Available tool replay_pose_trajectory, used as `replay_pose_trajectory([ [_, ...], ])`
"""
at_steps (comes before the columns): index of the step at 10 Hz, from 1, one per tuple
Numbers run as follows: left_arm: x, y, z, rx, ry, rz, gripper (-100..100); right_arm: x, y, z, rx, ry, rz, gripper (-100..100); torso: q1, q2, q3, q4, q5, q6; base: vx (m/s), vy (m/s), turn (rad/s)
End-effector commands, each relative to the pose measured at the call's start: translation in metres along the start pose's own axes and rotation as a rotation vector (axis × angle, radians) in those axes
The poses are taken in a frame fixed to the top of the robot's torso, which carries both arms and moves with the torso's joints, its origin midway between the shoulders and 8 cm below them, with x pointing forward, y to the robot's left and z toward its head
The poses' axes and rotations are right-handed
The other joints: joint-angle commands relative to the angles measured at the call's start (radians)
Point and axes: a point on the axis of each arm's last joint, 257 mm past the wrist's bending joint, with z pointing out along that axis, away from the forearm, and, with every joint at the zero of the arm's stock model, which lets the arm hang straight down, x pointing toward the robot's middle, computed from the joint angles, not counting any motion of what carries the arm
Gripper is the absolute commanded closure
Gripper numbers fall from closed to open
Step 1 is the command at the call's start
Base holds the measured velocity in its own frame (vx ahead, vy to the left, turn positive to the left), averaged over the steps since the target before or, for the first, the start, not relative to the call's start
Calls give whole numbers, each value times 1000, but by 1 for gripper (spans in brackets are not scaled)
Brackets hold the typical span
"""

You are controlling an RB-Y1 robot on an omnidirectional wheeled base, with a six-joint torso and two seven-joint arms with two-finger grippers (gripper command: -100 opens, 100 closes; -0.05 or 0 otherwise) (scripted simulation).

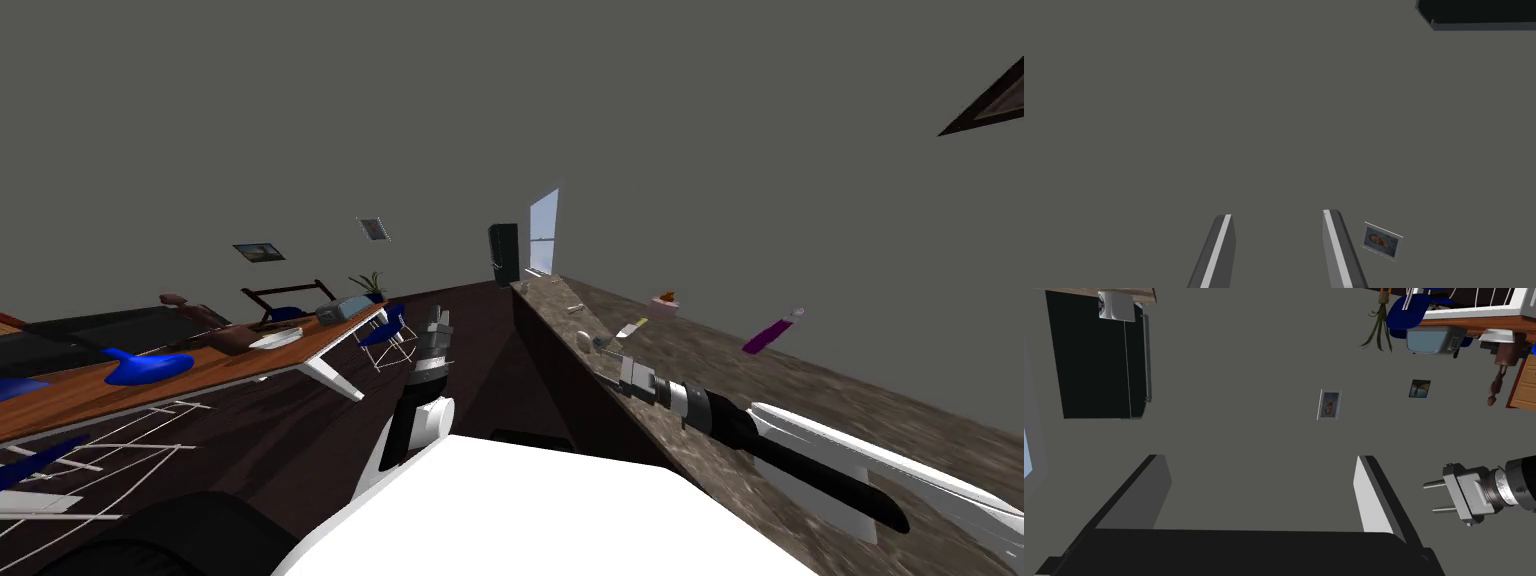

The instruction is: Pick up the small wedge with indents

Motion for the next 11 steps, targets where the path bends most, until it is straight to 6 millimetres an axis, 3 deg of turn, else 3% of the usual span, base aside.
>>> replay_pose_trajectory([
  [1, 0, 0, 0, 0, 0, 0, 0, 22, -5, -14, -7, 77, -53, -100, 0, 0, 0, 0, 0, 0, 47, -7, 334],
  [2, 0, 0, 0, 0, 0, 0, 0, 23, -7, -17, -17, 98, -71, -100, 0, -1, -1, 0, 0, -1, 46, -17, 149],
  [3, 0, 0, 0, 0, 0, 0, 0, 42, -12, -30, -23, 162, -112, -100, 0, -1, -1, 0, 0, 0, 45, -16, 362],
  [5, 0, 0, 0, 0, 0, 0, 0, 43, -15, -34, -35, 186, -132, -100, 0, -1, -1, 0, 0, 0, 32, -10, 41],
  [6, 0, 0, 0, 0, 0, 0, 0, 61, -20, -50, -45, 254, -174, -100, 1, 0, 0, 0, 0, 1, 42, 4, 292],
  [7, 0, 0, 0, 0, 0, 0, 0, 61, -22, -52, -53, 268, -187, -100, 1, -1, -1, 0, 0, -1, 45, -15, 170],
  [8, 0, 0, 0, 0, 0, 0, 0, 79, -26, -69, -65, 334, -224, -100, 0, -1, -1, 0, 0, 0, 61, -18, 298],
  [11, 0, 0, 0, 0, 0, 0, 0, 94, -36, -92, -95, 427, -285, -100, -1, -3, -2, -1, 0, -1, 57, -28, 193],
])
